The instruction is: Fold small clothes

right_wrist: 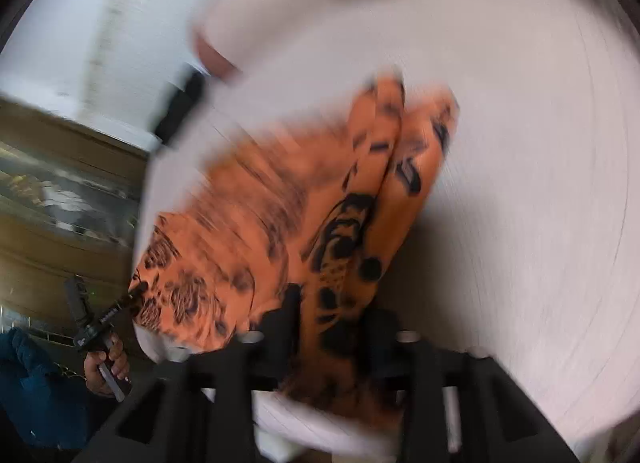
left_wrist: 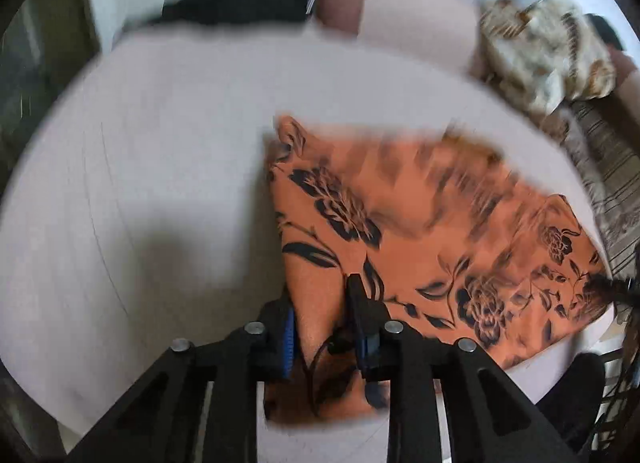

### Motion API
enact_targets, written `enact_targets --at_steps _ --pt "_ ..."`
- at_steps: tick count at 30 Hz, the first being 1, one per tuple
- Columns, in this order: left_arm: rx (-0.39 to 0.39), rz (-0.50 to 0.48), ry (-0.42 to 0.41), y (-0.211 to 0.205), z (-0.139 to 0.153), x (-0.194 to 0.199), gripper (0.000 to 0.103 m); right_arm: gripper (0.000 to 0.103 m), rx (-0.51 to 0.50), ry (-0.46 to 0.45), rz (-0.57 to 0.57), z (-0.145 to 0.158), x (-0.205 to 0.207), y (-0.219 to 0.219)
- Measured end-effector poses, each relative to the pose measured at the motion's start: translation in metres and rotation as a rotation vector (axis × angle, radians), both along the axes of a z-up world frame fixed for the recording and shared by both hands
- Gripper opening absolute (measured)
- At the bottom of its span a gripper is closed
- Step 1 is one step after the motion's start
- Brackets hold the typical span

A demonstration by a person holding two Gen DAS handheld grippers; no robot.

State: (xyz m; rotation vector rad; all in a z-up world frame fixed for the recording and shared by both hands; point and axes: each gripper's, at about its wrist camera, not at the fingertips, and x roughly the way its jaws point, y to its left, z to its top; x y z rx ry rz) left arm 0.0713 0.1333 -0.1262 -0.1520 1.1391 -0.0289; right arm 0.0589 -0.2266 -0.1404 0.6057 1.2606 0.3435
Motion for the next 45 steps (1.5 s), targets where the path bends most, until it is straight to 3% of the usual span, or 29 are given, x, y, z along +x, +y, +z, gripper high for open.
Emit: enact_targets --at_steps 1,2,5,8,10,13,17,19,20,23,26,28,31,34,35,37,38,39,42,45 --pt "0.01 0.029 0.035 0.007 -0.017 -0.004 0.032 0.052 -0.007 0.038 -0.012 -0.016 -0.01 -0.003" --pt "-0.012 0.048 0.001 0.012 -0.016 -0.01 0.042 0.052 0.021 -0.04 -0.035 -0.009 -0.021 -0.008" --pt "-0.083 0.164 -0.065 0.031 0.013 -0.023 0.048 0.055 0.015 -0.077 -0.081 0.017 -0.026 -0.023" --pt "-0.06 0.135 -0.151 0.023 0.039 -0.028 0.057 0.055 -0.038 -0.151 -0.1 0.041 -0.017 -0.036" --pt "-0.042 0.098 -0.163 0.009 0.04 -0.03 0.058 0.055 -0.05 -0.181 -0.102 0.049 0.0 -0.031" --pt "-0.029 0.035 -0.137 -0.018 0.033 -0.029 0.058 0.055 -0.134 -0.215 -0.091 0.049 0.038 -0.013" --pt "-0.015 -0.006 -0.105 -0.045 0.014 -0.026 0.058 0.055 -0.233 -0.186 -0.091 0.031 0.092 0.005" --pt "-0.011 -0.021 -0.09 -0.048 0.012 -0.03 0.058 0.04 -0.245 -0.138 -0.062 0.016 0.108 0.009" --pt "-0.008 -0.024 -0.082 -0.049 0.009 -0.03 0.058 0.015 -0.248 -0.11 -0.045 0.011 0.113 0.01" --pt "0.001 -0.015 -0.079 -0.047 0.007 -0.032 0.058 0.007 -0.252 -0.152 -0.05 0.024 0.108 0.006" --pt "-0.013 -0.014 -0.122 -0.046 0.016 -0.033 0.058 0.006 -0.273 -0.23 -0.102 0.052 0.091 -0.008" --pt "-0.023 -0.032 -0.151 -0.051 0.018 -0.026 0.058 0.006 -0.325 -0.21 -0.104 0.045 0.09 -0.013" --pt "-0.013 -0.067 -0.142 -0.06 0.006 -0.007 0.058 0.01 -0.274 -0.128 -0.085 0.007 0.099 -0.016" --pt "0.064 -0.094 -0.077 -0.066 -0.027 0.016 0.06 0.016 -0.243 -0.139 -0.138 0.006 0.095 -0.019" --pt "0.093 -0.113 -0.132 -0.07 -0.025 0.017 0.063 0.026 -0.235 -0.146 -0.143 0.012 0.092 -0.021" --pt "0.122 -0.128 -0.117 -0.074 -0.02 0.019 0.063 0.041 -0.251 -0.177 -0.138 0.028 0.082 -0.022" --pt "0.109 -0.13 -0.118 -0.073 -0.014 0.018 0.062 0.061 -0.258 -0.192 -0.137 0.036 0.075 -0.023" --pt "0.085 -0.116 -0.159 -0.069 -0.001 0.012 0.062 0.074 -0.258 -0.205 -0.142 0.044 0.067 -0.022" --pt "0.032 -0.068 -0.256 -0.051 0.027 -0.01 0.063 0.074 -0.24 -0.236 -0.14 0.055 0.038 -0.024" --pt "-0.011 -0.019 -0.291 -0.021 0.035 -0.028 0.063 0.074 -0.238 -0.225 -0.116 0.052 0.009 -0.017"
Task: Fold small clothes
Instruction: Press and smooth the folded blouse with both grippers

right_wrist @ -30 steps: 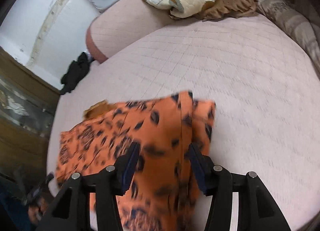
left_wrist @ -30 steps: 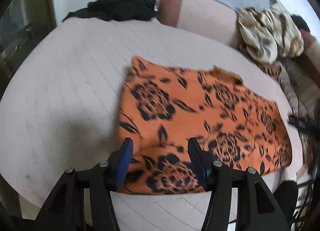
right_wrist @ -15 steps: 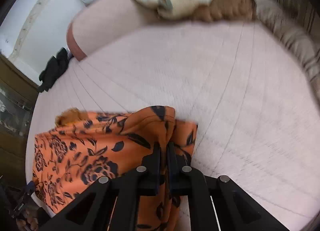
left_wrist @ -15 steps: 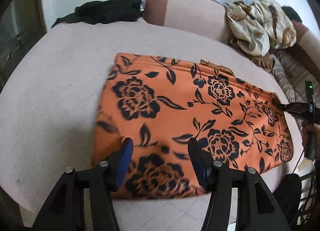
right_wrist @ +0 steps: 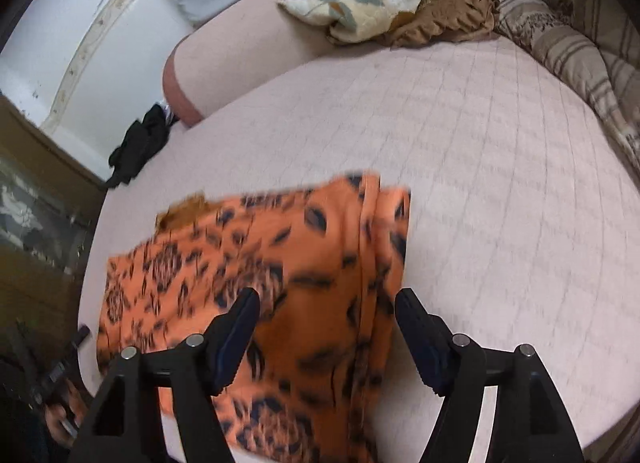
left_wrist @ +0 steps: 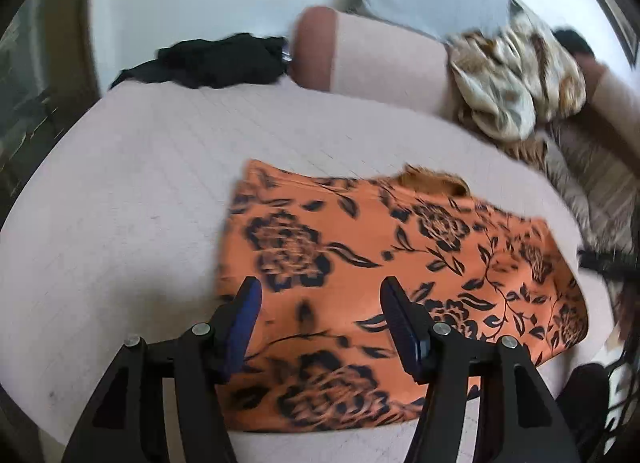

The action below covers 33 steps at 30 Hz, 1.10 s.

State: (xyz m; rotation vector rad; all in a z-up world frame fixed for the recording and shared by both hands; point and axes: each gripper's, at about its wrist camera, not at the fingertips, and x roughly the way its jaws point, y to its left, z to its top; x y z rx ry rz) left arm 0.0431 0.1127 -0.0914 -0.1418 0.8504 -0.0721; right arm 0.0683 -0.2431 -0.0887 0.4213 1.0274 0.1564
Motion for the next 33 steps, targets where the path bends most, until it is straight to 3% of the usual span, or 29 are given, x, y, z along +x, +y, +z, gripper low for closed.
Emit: enact_targets --at_steps 4,6,8,16,19,20,22,25,28,30,33 --pt "-0.044 0.078 0.054 0.038 -0.009 0.009 0.063 0.074 -0.038 0.036 0.037 -0.016 -0.015 0.014" --pt "-0.107 0.083 0.067 0.051 -0.013 0.023 0.063 0.072 -0.029 0.053 0.029 -0.023 -0.015 0.014" --pt "-0.12 0.072 0.079 0.057 -0.015 0.043 0.063 0.072 -0.028 0.051 0.021 -0.024 -0.014 0.014" --pt "-0.085 0.047 0.114 0.048 -0.037 0.108 0.062 0.07 -0.068 0.01 0.018 -0.01 0.04 0.013" --pt "-0.052 0.04 0.142 0.04 -0.051 0.122 0.062 0.039 -0.1 0.073 0.043 -0.028 0.069 0.017" --pt "-0.031 0.044 0.159 0.037 -0.058 0.126 0.062 0.014 -0.092 0.098 0.049 -0.035 0.075 0.017" --pt "-0.019 0.043 0.171 0.035 -0.063 0.129 0.061 0.006 -0.071 0.087 0.03 -0.033 0.077 0.014" --pt "-0.02 0.034 0.135 0.033 -0.056 0.125 0.061 0.006 -0.102 0.026 -0.027 -0.015 0.066 0.006" --pt "-0.012 0.02 0.136 0.027 -0.056 0.125 0.061 0.007 -0.132 0.109 -0.029 -0.046 0.068 0.003" --pt "0.018 0.029 0.139 0.023 -0.053 0.121 0.06 0.012 -0.087 0.08 -0.048 -0.046 0.066 0.0" --pt "0.003 0.008 0.059 0.017 -0.029 0.098 0.06 0.024 -0.061 0.036 -0.103 -0.026 0.059 -0.007"
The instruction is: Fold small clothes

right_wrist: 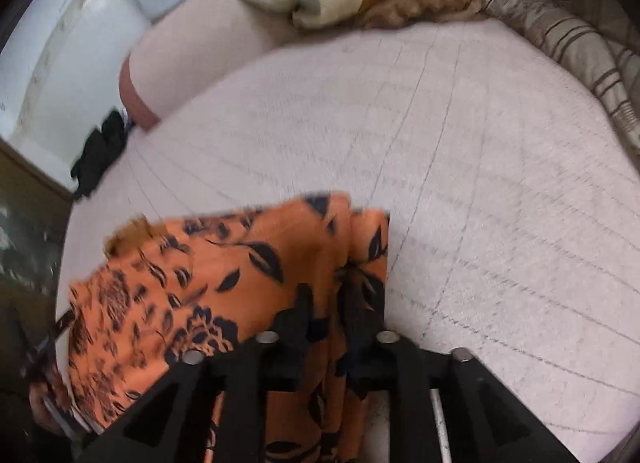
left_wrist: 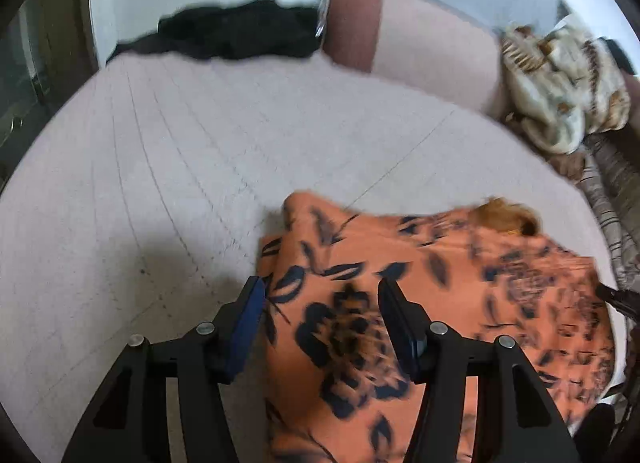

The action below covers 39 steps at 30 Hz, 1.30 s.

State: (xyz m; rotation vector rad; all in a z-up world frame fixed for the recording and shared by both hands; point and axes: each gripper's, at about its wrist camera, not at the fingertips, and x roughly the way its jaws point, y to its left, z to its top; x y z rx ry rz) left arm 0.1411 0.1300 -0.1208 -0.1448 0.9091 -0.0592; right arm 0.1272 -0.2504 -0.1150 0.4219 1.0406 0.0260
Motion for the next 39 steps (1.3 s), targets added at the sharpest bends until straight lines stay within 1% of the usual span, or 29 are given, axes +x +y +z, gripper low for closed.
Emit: enact_targets --at_steps 2,4,5,6,8,9,10,11,12,13,14,15,18,20,21,22,23,24,25,26,28,30,32,33,34,36,37,38,39 --pt "-0.009 -0.023 -0.046 -0.005 0.014 -0.016 0.06 0.024 -0.014 -0.05 -0.011 0.017 -0.005 0.001" --pt "-0.014 -0.047 -0.06 -0.012 0.015 -0.023 0.06 0.024 0.02 -0.079 0.013 0.03 -0.004 0.006" --pt "-0.013 -0.06 -0.058 -0.017 0.013 -0.026 0.06 0.024 0.064 -0.08 0.042 0.033 -0.001 0.013" --pt "-0.009 -0.071 -0.046 -0.022 0.007 -0.028 0.06 0.024 0.139 -0.07 0.088 0.03 0.004 0.018" --pt "0.004 -0.092 -0.007 -0.032 -0.006 -0.029 0.06 0.026 0.268 0.007 0.178 0.012 0.02 0.029" --pt "0.01 -0.096 0.022 -0.036 -0.014 -0.027 0.06 0.026 0.264 0.039 0.176 -0.001 0.026 0.029" --pt "0.011 -0.101 0.047 -0.039 -0.022 -0.025 0.06 0.025 0.228 0.069 0.138 -0.015 0.031 0.021" --pt "0.019 -0.105 0.07 -0.042 -0.031 -0.023 0.06 0.011 0.264 0.098 0.078 -0.035 0.038 0.002" --pt "0.032 -0.103 0.068 -0.042 -0.032 -0.025 0.06 0.001 0.397 0.108 -0.003 -0.05 0.038 -0.023" --pt "0.042 -0.105 0.06 -0.044 -0.03 -0.028 0.06 0.001 0.448 0.105 -0.073 -0.053 0.034 -0.04" --pt "0.039 -0.11 0.055 -0.045 -0.027 -0.031 0.061 0.004 0.395 0.067 -0.101 -0.041 0.027 -0.048" --pt "0.024 -0.112 0.052 -0.044 -0.024 -0.034 0.063 0.008 0.353 0.04 -0.088 -0.031 0.022 -0.048" --pt "0.012 -0.095 0.051 -0.046 -0.017 -0.042 0.064 0.011 0.333 0.025 -0.068 -0.011 -0.001 -0.046" --pt "-0.017 -0.093 0.037 -0.048 -0.011 -0.053 0.064 0.012 0.307 -0.015 -0.041 0.008 -0.03 -0.038" --pt "-0.025 -0.096 0.034 -0.051 -0.008 -0.056 0.064 0.017 0.313 -0.02 -0.029 0.013 -0.038 -0.036" --pt "-0.032 -0.101 0.031 -0.053 -0.005 -0.061 0.065 0.024 0.312 -0.015 -0.019 0.016 -0.055 -0.029" --pt "-0.038 -0.112 0.027 -0.058 -0.003 -0.067 0.066 0.045 0.307 -0.005 -0.022 0.017 -0.066 -0.025" --pt "-0.038 -0.124 0.023 -0.063 -0.001 -0.07 0.066 0.079 0.306 0.008 -0.041 0.013 -0.08 -0.022" --pt "-0.035 -0.137 0.022 -0.067 0.0 -0.078 0.066 0.089 0.302 0.016 -0.065 0.01 -0.095 -0.019" --pt "-0.035 -0.147 0.021 -0.071 0.002 -0.082 0.066 0.09 0.293 0.017 -0.09 0.008 -0.109 -0.017" --pt "-0.034 -0.167 0.018 -0.077 0.004 -0.093 0.066 0.09 0.325 0.035 -0.126 -0.002 -0.137 -0.017" --pt "-0.029 -0.181 0.014 -0.082 0.008 -0.102 0.066 0.09 0.385 0.067 -0.15 -0.014 -0.15 -0.016" --pt "-0.032 -0.186 0.012 -0.086 0.01 -0.106 0.066 0.089 0.438 0.087 -0.156 -0.025 -0.152 -0.011" --pt "-0.032 -0.183 0.013 -0.087 0.011 -0.108 0.066 0.089 0.434 0.083 -0.169 -0.028 -0.151 -0.008" --pt "-0.036 -0.181 0.014 -0.086 0.012 -0.11 0.066 0.089 0.483 0.076 -0.184 -0.031 -0.149 -0.008" --pt "-0.045 -0.179 0.016 -0.088 0.014 -0.112 0.066 0.089 0.626 0.08 -0.218 -0.044 -0.143 -0.008" --pt "-0.042 -0.178 0.017 -0.089 0.014 -0.111 0.066 0.089 0.667 0.09 -0.24 -0.052 -0.14 -0.006" --pt "-0.038 -0.18 0.017 -0.091 0.014 -0.111 0.066 0.085 0.7 0.088 -0.272 -0.057 -0.14 -0.009" --pt "-0.035 -0.183 0.016 -0.092 0.015 -0.111 0.066 0.036 0.719 0.086 -0.291 -0.059 -0.141 -0.013"
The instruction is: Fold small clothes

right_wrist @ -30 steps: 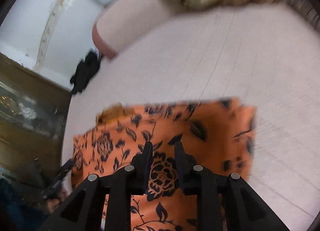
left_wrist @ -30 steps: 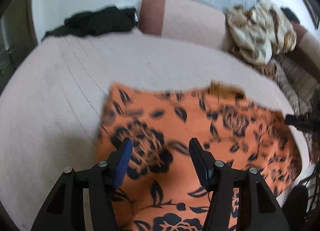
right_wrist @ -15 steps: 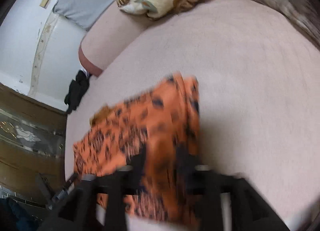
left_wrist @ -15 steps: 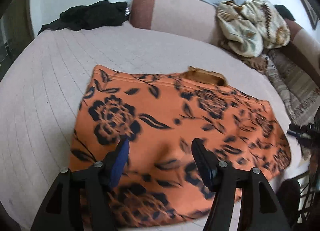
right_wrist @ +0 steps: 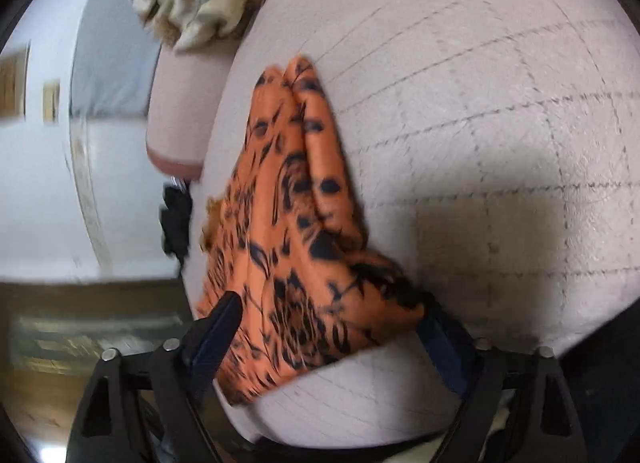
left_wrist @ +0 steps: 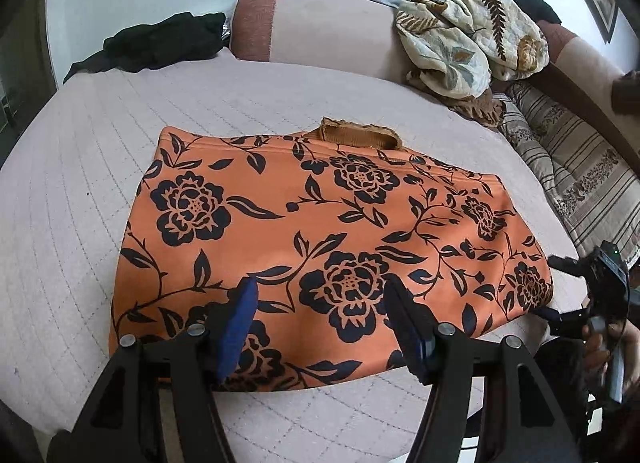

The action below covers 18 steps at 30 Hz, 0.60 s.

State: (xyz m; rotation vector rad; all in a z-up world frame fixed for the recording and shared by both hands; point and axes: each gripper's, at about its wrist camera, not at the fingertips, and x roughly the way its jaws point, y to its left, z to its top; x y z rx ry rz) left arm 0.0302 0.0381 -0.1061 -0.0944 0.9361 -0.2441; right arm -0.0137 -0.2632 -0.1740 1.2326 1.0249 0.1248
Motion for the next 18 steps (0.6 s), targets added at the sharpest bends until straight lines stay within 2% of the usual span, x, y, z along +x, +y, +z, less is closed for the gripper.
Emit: enact_targets --at_steps 1,2,5,7,8,10,11,12,13,15,17,18 --pt "0.008 0.002 0.0 -0.001 0.001 0.0 0.066 0.011 -0.002 -0.015 0.0 0.001 0.001 -0.002" --pt "0.013 0.003 -0.001 -0.001 0.001 0.0 0.066 0.012 0.0 -0.025 0.003 0.003 0.0 -0.004" --pt "0.021 0.006 -0.018 -0.002 0.006 0.001 0.066 0.012 -0.085 -0.026 0.009 0.011 -0.006 -0.004" --pt "0.019 0.007 -0.03 -0.004 0.007 0.004 0.067 0.012 -0.115 0.005 0.019 0.002 -0.008 -0.005" --pt "0.023 0.007 -0.02 -0.006 0.003 0.008 0.071 0.016 -0.133 0.027 0.041 -0.005 -0.008 -0.004" --pt "0.033 -0.009 0.027 -0.01 -0.015 0.018 0.076 0.026 -0.131 0.017 0.074 -0.003 -0.008 -0.004" --pt "0.073 -0.018 0.064 -0.014 -0.034 0.026 0.076 0.043 -0.148 0.018 0.112 0.003 -0.006 -0.005" --pt "0.117 -0.01 0.097 -0.016 -0.046 0.031 0.075 0.069 -0.192 0.016 0.145 0.014 -0.006 -0.008" --pt "0.149 -0.005 0.116 -0.018 -0.058 0.033 0.075 0.076 -0.252 0.008 0.147 0.026 -0.005 -0.012" --pt "0.169 -0.013 0.055 -0.022 -0.056 0.028 0.076 0.077 -0.374 -0.029 0.143 0.051 -0.006 -0.024" --pt "0.18 -0.031 0.055 -0.025 -0.057 0.029 0.079 0.077 -0.37 -0.062 0.157 0.06 0.005 -0.035" --pt "0.181 -0.033 0.052 -0.025 -0.058 0.03 0.08 0.077 -0.337 -0.076 0.184 0.059 0.019 -0.039"
